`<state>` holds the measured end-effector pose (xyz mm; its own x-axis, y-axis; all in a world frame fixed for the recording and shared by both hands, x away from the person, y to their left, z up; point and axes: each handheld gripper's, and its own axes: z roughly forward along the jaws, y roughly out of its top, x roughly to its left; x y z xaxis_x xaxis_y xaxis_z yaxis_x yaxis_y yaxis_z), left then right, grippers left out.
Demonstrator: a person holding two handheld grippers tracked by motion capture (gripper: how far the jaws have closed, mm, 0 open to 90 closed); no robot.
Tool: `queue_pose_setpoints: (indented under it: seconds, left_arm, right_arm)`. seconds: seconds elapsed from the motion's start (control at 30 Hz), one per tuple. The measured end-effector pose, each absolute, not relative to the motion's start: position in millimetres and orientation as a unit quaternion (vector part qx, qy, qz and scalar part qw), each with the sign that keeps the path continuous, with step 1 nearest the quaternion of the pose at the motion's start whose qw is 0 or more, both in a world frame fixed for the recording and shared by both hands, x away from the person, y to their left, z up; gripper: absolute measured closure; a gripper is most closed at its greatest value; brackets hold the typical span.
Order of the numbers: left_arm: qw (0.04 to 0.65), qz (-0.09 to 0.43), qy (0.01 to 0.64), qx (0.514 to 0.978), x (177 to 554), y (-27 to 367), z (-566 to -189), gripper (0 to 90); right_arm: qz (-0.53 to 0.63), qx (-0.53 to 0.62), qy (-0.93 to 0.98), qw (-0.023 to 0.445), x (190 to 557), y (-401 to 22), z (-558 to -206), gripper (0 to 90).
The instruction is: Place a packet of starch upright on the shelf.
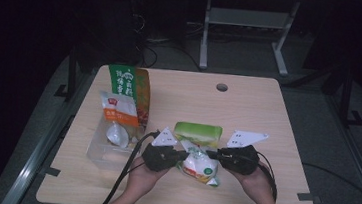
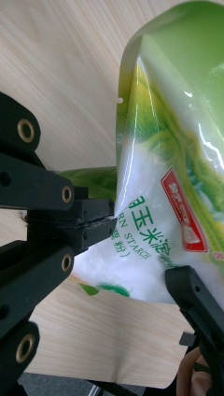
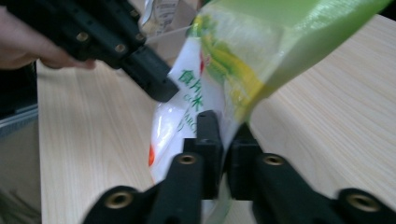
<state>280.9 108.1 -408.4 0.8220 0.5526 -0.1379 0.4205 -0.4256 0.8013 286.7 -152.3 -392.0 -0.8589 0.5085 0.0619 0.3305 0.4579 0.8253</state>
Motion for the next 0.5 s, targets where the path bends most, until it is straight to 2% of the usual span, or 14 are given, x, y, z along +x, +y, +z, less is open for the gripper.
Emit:
queue_pose_setpoints:
  seconds: [0.1, 0.17, 0.27, 0.37, 0.5]
  left_arm:
    - [0.457, 0.078, 0.286, 0.839, 276.6, 108.7, -409.1, 89.5]
    - [0.452, 0.085, 0.279, 0.843, 274.4, 109.5, -408.7, 89.5]
    - [0.453, 0.083, 0.28, 0.842, 271.4, 110.5, -409.1, 89.2]
    - [0.456, 0.082, 0.28, 0.841, 270.2, 113.1, -409.6, 88.1]
    - [0.458, 0.066, 0.28, 0.841, 272.0, 118.0, -408.3, 76.8]
  right_arm:
    - [0.459, 0.257, 0.846, 0.085, 288.8, -150.0, -392.7, 71.7]
    - [0.452, 0.263, 0.848, 0.08, 289.6, -145.7, -394.3, 68.2]
    - [0.438, 0.264, 0.857, 0.071, 290.3, -137.9, -396.8, 68.4]
    - [0.439, 0.259, 0.857, 0.074, 290.2, -134.3, -396.3, 75.3]
    - [0.44, 0.261, 0.856, 0.078, 289.4, -134.2, -395.8, 80.9]
